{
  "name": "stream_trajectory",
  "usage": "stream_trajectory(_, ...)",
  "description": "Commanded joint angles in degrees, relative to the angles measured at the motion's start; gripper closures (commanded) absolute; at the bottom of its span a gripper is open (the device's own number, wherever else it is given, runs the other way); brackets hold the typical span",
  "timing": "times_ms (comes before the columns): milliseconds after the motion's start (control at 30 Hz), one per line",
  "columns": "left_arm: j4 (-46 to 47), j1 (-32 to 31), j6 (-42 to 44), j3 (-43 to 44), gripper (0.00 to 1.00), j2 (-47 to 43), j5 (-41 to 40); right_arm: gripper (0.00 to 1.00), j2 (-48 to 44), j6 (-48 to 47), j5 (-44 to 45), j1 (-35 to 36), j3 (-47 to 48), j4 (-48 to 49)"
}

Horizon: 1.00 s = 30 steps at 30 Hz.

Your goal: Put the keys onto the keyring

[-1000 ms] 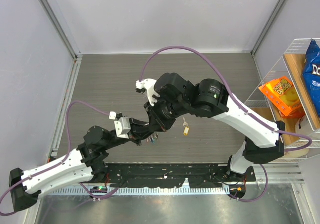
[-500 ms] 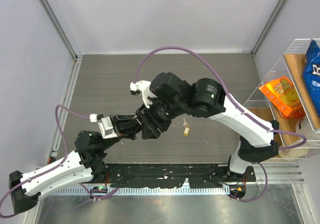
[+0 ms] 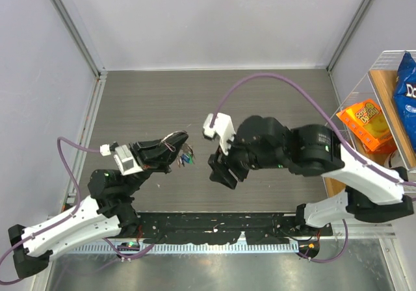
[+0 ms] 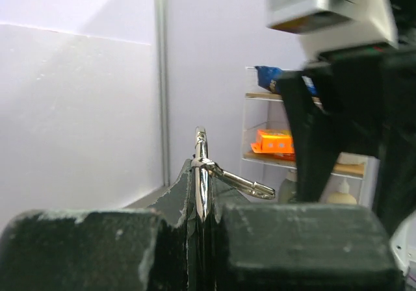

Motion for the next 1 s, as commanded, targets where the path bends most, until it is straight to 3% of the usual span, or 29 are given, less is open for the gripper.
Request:
stream_trajectory(0, -2.7, 0.1, 0.3, 4.0, 1.00, -1.2, -7.8, 0.40, -9.8, -11.6, 11.8, 4.9, -12.7, 22.3)
stream_trajectory(167, -7.7, 0.1, -4.2, 5.4, 1.00, -2.2, -11.8, 0.39, -18.5, -22.3, 19.1, 7.7, -31.0, 42.5)
stream_trajectory(400, -13.5, 0.2, -14.3, 4.9, 1.00, -3.4, -14.4, 0.43, -30.3, -36.8, 13.5, 8.0, -53.2, 73.5)
stream_trajectory(767, -14.3, 0.2, -27.7, 2.5, 1.00, -2.1, -12.5, 0.49, -27.3, -48.3, 10.7, 8.4, -58.7, 92.4)
stream_trajectory(967, -13.5, 0.1, -30.3, 1.7, 1.00, -2.2, -11.3, 0.49, -22.7, -52.1, 8.6, 8.5, -56.4, 94.1)
